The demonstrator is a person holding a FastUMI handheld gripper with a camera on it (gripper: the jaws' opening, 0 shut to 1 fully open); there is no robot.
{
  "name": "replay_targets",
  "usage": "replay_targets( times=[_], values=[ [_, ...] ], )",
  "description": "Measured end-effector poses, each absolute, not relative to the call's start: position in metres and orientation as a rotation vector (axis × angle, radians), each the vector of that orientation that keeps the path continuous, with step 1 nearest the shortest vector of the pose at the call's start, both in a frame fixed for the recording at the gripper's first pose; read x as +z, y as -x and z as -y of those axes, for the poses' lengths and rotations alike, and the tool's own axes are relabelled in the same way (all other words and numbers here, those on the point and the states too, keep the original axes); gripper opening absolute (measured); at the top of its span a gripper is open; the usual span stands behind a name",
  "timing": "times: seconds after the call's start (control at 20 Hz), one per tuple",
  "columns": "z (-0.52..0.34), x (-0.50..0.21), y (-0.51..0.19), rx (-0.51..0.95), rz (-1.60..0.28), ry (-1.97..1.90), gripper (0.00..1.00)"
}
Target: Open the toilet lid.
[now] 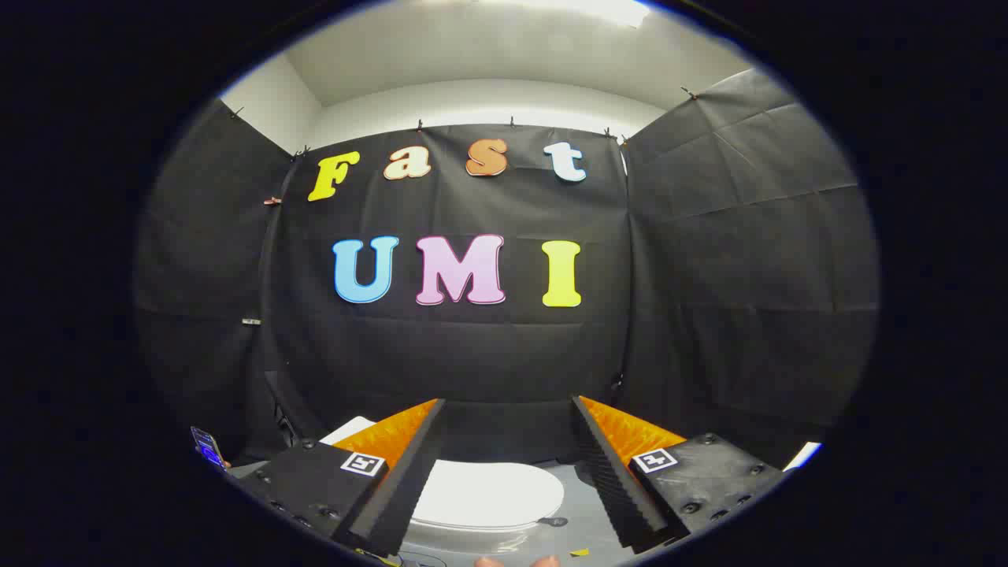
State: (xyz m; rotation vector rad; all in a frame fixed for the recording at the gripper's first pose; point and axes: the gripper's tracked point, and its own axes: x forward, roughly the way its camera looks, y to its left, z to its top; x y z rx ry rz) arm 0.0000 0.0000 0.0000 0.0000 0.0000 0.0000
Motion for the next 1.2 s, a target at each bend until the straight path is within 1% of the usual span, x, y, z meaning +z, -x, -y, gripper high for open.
replay_targets(
  times=[0.15, 0.6, 1.2],
  values=[
    [-0.007, 0.002, 0.0, 0.024, 0.009, 0.012, 0.98],
    [0.008, -0.008, -0.008, -0.042, 0.008, 0.039, 0.98],
    [0.021, 0.002, -0.001, -0.112, 0.045, 0.062, 0.98]
  ],
)
